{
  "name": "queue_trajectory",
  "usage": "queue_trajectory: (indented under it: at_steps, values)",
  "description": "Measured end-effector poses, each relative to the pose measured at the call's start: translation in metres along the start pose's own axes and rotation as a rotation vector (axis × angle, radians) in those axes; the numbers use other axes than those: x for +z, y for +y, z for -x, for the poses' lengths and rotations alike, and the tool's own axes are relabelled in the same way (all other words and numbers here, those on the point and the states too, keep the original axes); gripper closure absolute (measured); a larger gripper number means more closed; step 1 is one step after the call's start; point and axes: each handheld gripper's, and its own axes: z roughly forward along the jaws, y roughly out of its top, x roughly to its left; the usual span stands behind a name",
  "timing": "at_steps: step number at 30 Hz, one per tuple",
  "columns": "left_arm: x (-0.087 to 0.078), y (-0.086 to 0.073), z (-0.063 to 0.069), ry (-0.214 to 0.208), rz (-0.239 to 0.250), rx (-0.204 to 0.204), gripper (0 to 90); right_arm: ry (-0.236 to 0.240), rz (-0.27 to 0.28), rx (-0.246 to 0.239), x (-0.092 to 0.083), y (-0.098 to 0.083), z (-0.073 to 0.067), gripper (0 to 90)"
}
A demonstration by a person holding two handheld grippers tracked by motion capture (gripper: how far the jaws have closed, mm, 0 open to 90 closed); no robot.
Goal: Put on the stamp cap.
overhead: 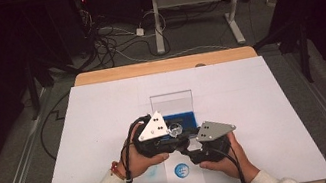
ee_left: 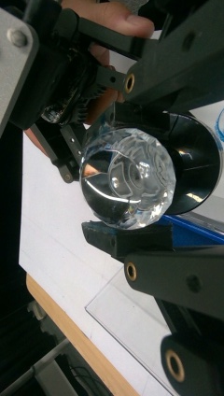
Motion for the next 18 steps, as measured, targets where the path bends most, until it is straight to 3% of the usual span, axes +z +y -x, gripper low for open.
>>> queue_trajectory:
  at_steps: [5, 10, 18]
  values:
    - [-0.001, -0.001, -0.002, -0.003, -0.007, -0.005, 54.8, -0.011, -0.007, -0.004, -0.002, -0.001, 0.003, 32.6]
    - [-0.002, -0.003, -0.005, 0.002, -0.016, -0.009, 54.8, -0.028, -0.023, -0.009, -0.003, -0.001, 0.004, 24.1]
    - [-0.005, -0.010, -0.011, 0.009, -0.047, -0.013, 54.8, -0.072, -0.028, -0.045, -0.013, 0.000, 0.010, 23.9]
